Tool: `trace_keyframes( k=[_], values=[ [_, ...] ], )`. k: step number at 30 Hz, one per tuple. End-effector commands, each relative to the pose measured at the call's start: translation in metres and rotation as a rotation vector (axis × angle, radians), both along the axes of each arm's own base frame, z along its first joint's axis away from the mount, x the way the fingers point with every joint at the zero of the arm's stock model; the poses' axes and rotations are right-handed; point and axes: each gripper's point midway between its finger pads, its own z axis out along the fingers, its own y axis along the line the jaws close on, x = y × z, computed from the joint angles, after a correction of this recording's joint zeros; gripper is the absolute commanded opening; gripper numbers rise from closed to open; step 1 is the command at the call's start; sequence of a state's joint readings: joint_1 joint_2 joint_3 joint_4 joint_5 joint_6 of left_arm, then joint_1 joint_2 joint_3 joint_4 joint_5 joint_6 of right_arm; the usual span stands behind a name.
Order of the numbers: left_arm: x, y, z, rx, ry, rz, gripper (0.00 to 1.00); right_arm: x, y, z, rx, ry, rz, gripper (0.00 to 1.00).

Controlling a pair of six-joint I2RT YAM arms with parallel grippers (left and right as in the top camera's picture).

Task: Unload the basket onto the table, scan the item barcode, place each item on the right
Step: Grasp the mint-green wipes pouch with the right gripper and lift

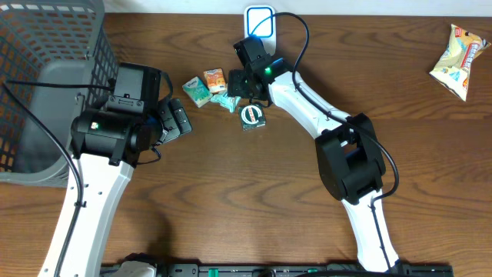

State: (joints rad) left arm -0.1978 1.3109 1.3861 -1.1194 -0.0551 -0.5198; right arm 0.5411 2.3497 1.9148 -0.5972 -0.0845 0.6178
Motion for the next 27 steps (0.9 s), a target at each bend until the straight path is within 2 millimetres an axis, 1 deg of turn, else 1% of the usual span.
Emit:
trace_keyframes(
  k=[1,5,7,12,14,17,19,20,21,23,24,27],
  values=[
    [0.0,0.003,0.002,0.007,-0.005,0.01,0.98,0.0,-0.004,-0.01,-0.023,0.004,-0.027,0.63],
    [0.0,0.003,0.002,0.007,-0.005,0.01,0.98,-0.001,-0.001,-0.014,-0.018,-0.003,-0.022,0.62],
    [0.0,0.003,0.002,0.007,-0.005,0.01,0.98,-0.002,-0.001,-0.019,-0.014,-0.008,-0.021,0.62],
    [0.0,0.003,0.002,0.007,-0.005,0.01,0.98,-0.001,0.0,-0.027,-0.003,-0.027,-0.02,0.58],
    [0.0,0.003,0.002,0.007,-0.005,0.01,0.98,0.0,-0.001,-0.028,-0.005,-0.033,-0.024,0.5],
    [0.0,0.003,0.002,0.007,-0.005,0.01,0.98,0.003,-0.008,-0.029,-0.039,-0.047,-0.047,0.35],
    [0.0,0.003,0.002,0.007,-0.005,0.01,0.98,0.005,-0.01,-0.029,-0.052,-0.055,-0.042,0.31],
    [0.0,0.003,0.002,0.007,-0.005,0.01,0.98,0.005,-0.011,-0.029,-0.058,-0.059,-0.037,0.24],
    [0.0,0.003,0.002,0.007,-0.005,0.01,0.98,0.006,-0.013,-0.029,-0.063,-0.063,-0.028,0.15],
    [0.0,0.003,0.002,0.007,-0.005,0.01,0.98,0.008,-0.016,-0.026,-0.069,-0.067,-0.024,0.06],
    [0.0,0.003,0.002,0.007,-0.005,0.01,0.98,0.009,-0.019,-0.024,-0.069,-0.066,-0.029,0.04],
    [0.0,0.003,0.002,0.007,-0.005,0.01,0.98,0.013,-0.03,-0.008,-0.05,-0.066,-0.045,0.01]
  ],
)
